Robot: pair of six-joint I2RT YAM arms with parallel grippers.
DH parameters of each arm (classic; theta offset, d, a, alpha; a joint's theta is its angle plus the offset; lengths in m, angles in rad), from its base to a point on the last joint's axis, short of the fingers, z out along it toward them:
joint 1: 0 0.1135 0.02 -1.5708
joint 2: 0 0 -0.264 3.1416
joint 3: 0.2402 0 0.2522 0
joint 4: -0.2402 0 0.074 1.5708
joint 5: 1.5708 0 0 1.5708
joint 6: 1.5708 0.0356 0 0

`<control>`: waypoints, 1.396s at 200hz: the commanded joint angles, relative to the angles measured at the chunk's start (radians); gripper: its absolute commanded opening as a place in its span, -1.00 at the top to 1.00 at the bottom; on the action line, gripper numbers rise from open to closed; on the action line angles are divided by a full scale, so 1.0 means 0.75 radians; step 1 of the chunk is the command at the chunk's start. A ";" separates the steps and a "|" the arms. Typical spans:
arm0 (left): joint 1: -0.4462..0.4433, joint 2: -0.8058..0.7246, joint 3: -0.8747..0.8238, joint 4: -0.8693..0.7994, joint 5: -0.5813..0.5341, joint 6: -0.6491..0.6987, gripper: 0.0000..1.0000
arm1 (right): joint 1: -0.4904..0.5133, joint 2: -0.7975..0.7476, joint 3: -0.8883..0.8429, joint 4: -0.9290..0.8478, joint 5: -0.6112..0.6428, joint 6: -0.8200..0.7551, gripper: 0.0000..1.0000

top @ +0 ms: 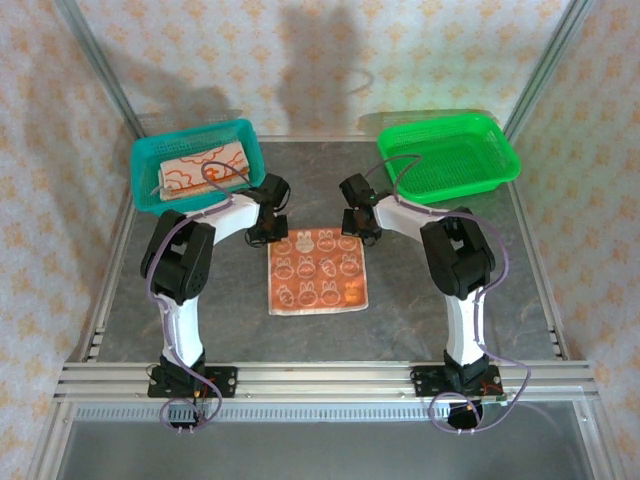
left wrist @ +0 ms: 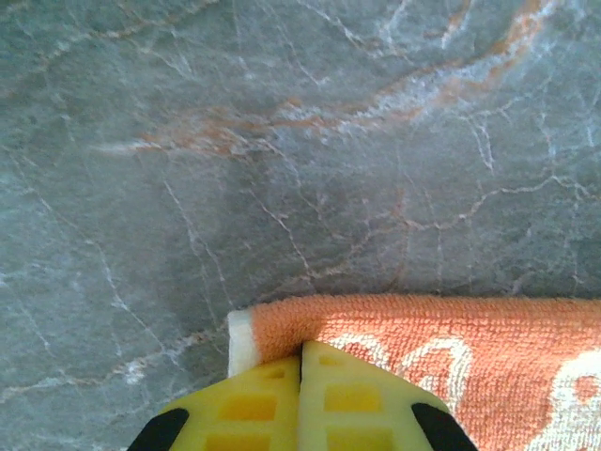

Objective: Fold and stack the towels

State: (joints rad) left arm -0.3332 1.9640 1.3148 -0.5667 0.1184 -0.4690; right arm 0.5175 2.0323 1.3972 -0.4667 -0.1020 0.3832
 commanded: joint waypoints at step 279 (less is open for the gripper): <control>0.068 0.001 0.001 0.017 0.113 0.045 1.00 | -0.046 -0.038 -0.006 -0.046 -0.123 -0.077 1.00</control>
State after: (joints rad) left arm -0.2779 1.9759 1.3323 -0.5556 0.1848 -0.4267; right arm 0.4797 2.0285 1.3983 -0.4782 -0.2066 0.3355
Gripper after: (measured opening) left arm 0.044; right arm 0.046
